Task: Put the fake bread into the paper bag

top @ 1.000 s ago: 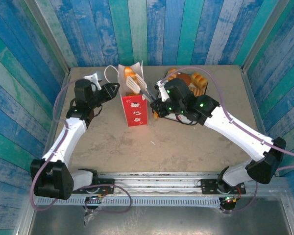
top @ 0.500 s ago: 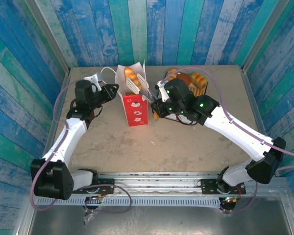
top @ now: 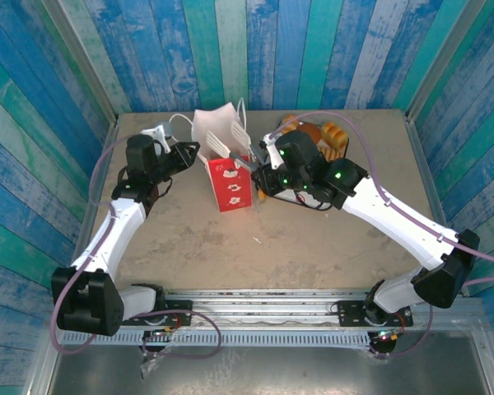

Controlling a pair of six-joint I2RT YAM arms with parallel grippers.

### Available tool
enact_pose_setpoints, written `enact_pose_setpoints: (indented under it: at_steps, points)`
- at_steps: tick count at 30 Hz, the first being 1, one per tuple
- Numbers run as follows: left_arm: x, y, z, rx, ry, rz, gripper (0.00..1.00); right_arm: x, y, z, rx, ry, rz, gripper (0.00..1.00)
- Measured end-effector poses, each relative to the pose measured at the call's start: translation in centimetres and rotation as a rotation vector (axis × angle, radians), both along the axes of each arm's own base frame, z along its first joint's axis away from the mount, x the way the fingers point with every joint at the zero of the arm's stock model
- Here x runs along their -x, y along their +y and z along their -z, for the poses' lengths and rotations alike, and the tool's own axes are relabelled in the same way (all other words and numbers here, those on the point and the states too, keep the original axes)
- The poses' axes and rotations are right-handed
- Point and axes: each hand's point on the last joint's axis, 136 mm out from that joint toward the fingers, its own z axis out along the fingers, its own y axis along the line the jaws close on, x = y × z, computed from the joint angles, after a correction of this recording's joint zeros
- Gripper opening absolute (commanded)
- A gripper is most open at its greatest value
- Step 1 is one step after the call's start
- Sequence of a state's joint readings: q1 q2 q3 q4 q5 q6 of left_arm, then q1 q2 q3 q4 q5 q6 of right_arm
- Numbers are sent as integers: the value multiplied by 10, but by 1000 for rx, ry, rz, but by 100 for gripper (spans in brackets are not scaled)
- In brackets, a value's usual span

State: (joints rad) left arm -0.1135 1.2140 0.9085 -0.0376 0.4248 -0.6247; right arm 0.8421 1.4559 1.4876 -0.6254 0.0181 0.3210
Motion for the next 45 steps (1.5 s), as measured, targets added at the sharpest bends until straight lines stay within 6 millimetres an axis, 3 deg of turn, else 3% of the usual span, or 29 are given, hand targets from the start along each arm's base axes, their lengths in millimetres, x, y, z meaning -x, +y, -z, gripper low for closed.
enact_pose_setpoints:
  at_steps: [5,8,15,19,22,25,28,31,33,39,45]
  points:
    - [0,0,0,5,4,-1,40,-2,5,-12,-38,-11,-14,43]
    - [0,-1,0,13,6,2,47,-3,10,-29,-93,-25,-35,43]
    - [0,-2,-6,18,-2,9,63,-4,15,-99,-278,-114,-79,43]
    - [-3,-1,-18,3,-38,2,74,3,-4,-135,-353,-177,-71,43]
    - [-3,3,-24,-17,-63,-12,79,5,-32,-159,-394,-229,-24,43]
    - [1,8,-32,-44,-91,-37,87,3,-67,-167,-410,-260,57,42]
    - [7,17,-46,-74,-141,-77,93,-5,-100,-152,-390,-234,164,42]
    - [19,28,-64,-99,-204,-133,98,-16,-122,-113,-344,-146,267,41]
    - [29,37,-73,-113,-246,-175,100,-21,-130,-76,-301,-54,324,41]
    - [50,59,-77,-161,-307,-288,97,-21,-133,17,-185,198,410,39]
    - [64,75,-67,-212,-323,-363,97,-15,-130,66,-145,359,444,39]
